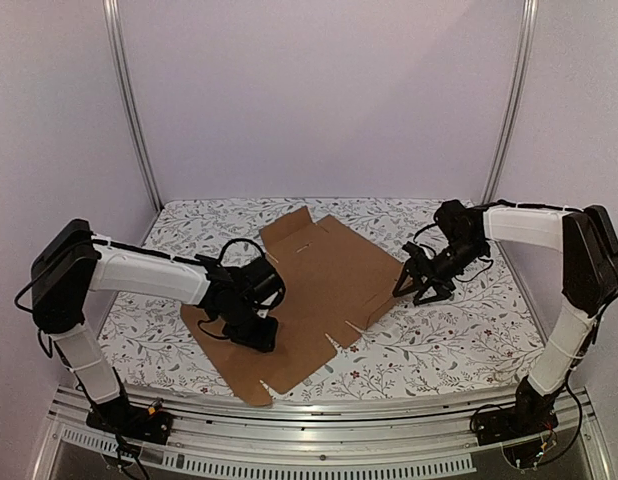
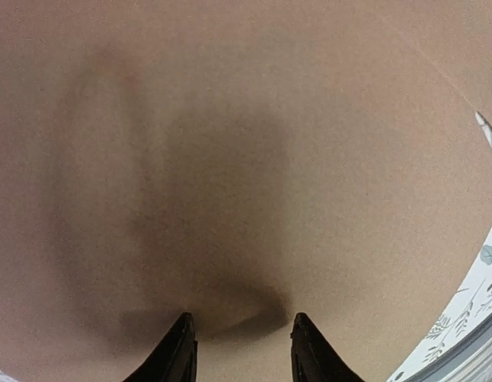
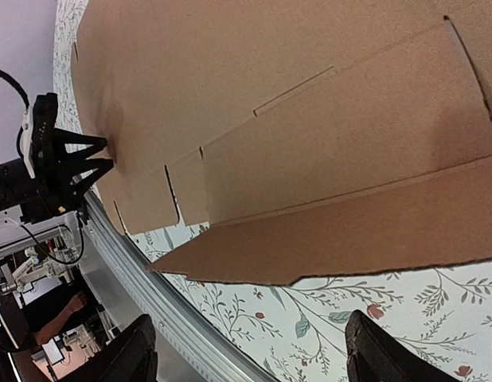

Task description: Fold the paper box

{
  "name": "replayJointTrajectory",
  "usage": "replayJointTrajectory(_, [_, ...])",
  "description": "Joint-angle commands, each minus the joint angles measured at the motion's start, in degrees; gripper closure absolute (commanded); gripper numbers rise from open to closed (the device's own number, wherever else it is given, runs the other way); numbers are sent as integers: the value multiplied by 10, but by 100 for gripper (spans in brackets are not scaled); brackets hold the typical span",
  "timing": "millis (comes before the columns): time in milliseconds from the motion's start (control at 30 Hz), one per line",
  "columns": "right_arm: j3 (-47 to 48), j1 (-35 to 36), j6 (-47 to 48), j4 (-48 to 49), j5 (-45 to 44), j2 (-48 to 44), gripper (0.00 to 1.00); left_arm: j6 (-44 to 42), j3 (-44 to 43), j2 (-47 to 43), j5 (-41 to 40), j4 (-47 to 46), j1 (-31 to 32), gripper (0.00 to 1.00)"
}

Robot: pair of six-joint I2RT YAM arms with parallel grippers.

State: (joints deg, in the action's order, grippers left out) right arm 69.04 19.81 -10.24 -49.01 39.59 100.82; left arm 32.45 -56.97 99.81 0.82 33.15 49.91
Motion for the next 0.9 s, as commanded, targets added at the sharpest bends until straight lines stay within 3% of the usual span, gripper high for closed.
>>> replayJointTrajectory(0, [24, -2, 7, -7, 4, 10, 20, 40, -7, 48, 31, -60, 65, 60])
replayJointTrajectory(267, [53, -80, 33, -39, -106, -1, 13, 70, -135, 153, 69, -155, 180, 59])
replayJointTrajectory(433, [52, -120, 56, -43, -136, -31, 13, 53, -206, 146, 84, -200, 178, 55])
replayJointTrajectory(567, [30, -120, 82, -39, -141, -88, 12, 13, -202, 69, 49, -155, 132, 51])
replayJointTrajectory(700, [3, -121, 101, -22, -130, -138, 12, -10, -198, 0, -4, -83, 42, 47])
replayJointTrajectory(867, [-11, -120, 135, -14, -105, -183, 12, -45, -252, 0, -42, -5, -68, 45])
